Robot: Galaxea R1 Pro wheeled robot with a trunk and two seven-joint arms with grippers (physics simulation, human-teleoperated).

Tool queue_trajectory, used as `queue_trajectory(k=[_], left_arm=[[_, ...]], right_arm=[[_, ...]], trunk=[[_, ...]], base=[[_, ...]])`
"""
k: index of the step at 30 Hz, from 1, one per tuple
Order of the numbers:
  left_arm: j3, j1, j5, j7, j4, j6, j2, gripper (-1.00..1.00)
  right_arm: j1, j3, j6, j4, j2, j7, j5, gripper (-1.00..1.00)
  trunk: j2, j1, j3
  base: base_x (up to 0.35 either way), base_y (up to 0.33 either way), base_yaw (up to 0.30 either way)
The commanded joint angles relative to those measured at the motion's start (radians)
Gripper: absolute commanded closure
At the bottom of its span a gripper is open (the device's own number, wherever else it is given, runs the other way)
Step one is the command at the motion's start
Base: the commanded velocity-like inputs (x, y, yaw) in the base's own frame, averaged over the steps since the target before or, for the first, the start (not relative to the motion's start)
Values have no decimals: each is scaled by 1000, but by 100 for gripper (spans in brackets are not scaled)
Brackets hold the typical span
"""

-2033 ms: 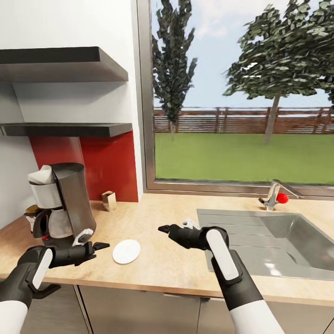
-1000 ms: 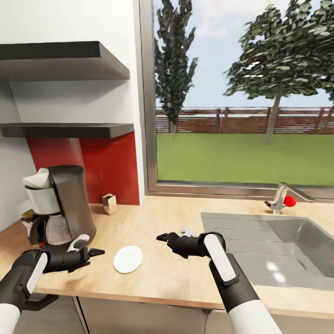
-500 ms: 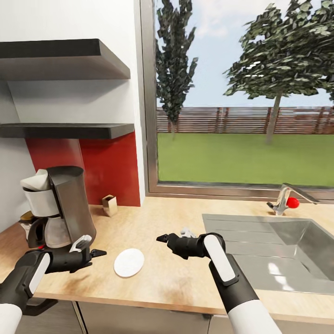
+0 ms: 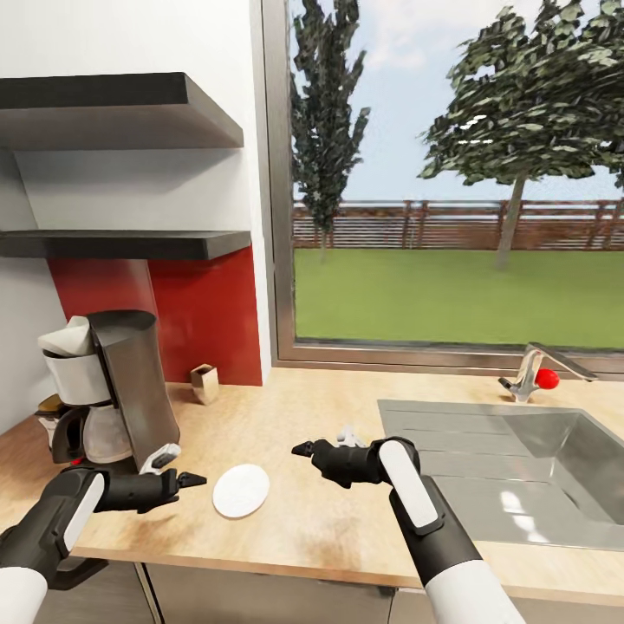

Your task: Set up a coffee station on the kitchen countertop: keep the coffee maker on the countertop, move the bottle of coffee from the kitchen shelf to the counter next to the coffee maker, place a paper coffee filter on top of the coffee maker, put the saucer next to the coffee maker with the coffee cup on the saucer, and place the electric kettle next to the coffee maker.

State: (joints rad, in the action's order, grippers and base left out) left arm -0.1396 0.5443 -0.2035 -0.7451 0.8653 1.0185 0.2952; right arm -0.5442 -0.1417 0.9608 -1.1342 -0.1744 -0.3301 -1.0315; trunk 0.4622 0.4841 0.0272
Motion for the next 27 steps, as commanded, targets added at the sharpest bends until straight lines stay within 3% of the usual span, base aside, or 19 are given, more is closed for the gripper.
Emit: queue_trajectory(k=[1,7,27], left_arm=[[1,0,0,-3,0,5,0,-100],[2,0,-2,-4,0,5,2,-100],[3,0,-2,-4,0,5,1,-100]], right_arm=[[0,-1,1,16,0,-10,-11,-100],[0,-2,1,70,0,-9,-12,-100],[0,-3,1,77,0,-9,-12,-100]], trunk=[[1,0,0],[1,0,0],[1,0,0]], base=[[0,0,0],[0,0,0],[29,42,0]])
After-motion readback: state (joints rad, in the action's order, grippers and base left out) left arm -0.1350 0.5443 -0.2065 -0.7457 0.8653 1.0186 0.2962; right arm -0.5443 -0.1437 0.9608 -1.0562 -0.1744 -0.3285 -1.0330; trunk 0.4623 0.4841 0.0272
